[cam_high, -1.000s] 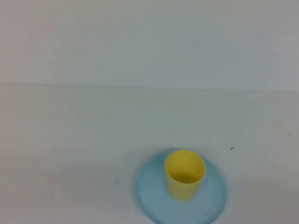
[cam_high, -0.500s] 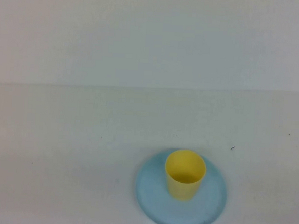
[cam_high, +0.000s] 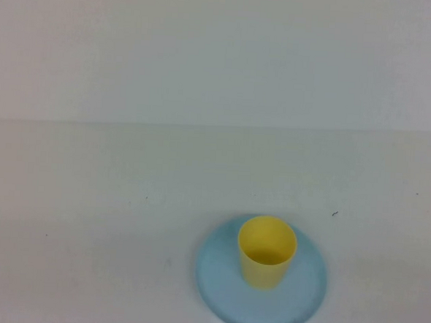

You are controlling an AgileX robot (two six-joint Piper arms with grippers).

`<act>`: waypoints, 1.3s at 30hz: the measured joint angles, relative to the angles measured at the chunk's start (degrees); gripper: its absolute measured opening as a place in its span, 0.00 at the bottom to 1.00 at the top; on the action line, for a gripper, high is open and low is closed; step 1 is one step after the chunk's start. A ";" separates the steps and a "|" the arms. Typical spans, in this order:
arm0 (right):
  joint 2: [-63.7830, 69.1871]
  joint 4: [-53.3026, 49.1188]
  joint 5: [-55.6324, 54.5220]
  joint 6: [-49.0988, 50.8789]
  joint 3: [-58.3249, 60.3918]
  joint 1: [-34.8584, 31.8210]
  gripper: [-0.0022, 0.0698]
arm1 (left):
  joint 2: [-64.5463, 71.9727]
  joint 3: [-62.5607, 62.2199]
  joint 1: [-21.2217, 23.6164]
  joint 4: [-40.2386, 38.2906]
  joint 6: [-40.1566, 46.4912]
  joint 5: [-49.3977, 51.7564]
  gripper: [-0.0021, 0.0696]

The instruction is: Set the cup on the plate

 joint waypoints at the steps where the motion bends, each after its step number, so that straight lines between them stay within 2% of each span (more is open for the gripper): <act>1: 0.00 0.00 0.00 0.00 0.00 0.00 0.03 | 0.00 0.00 0.00 0.00 0.00 0.00 0.03; 5: 0.00 0.00 0.00 0.00 0.00 0.00 0.03 | 0.00 1.15 0.00 0.00 0.00 -0.35 0.03; 9: 0.00 0.00 0.00 0.00 0.00 0.00 0.03 | -0.69 4.21 1.48 -4.31 0.11 0.01 0.03; 12: 0.00 0.00 0.00 0.00 0.00 0.00 0.03 | -3.68 7.16 5.05 -4.02 3.53 -0.27 0.03; 17: 0.00 0.00 0.00 0.00 0.00 0.00 0.03 | -9.70 12.07 12.20 -10.87 3.63 -2.80 0.03; 21: 0.00 0.00 0.00 0.00 0.00 0.00 0.03 | -10.54 14.73 16.26 -11.93 3.50 -2.38 0.03; 27: 0.00 0.00 0.09 0.00 0.00 0.00 0.03 | -10.54 18.14 16.57 -9.81 4.32 -0.54 0.03; 32: 0.00 0.00 0.09 0.00 0.00 0.00 0.03 | -10.54 18.14 16.57 -9.14 5.23 5.72 0.03; 39: 0.00 0.00 0.09 0.00 0.00 0.00 0.03 | -10.54 18.14 16.57 -9.14 5.23 6.06 0.03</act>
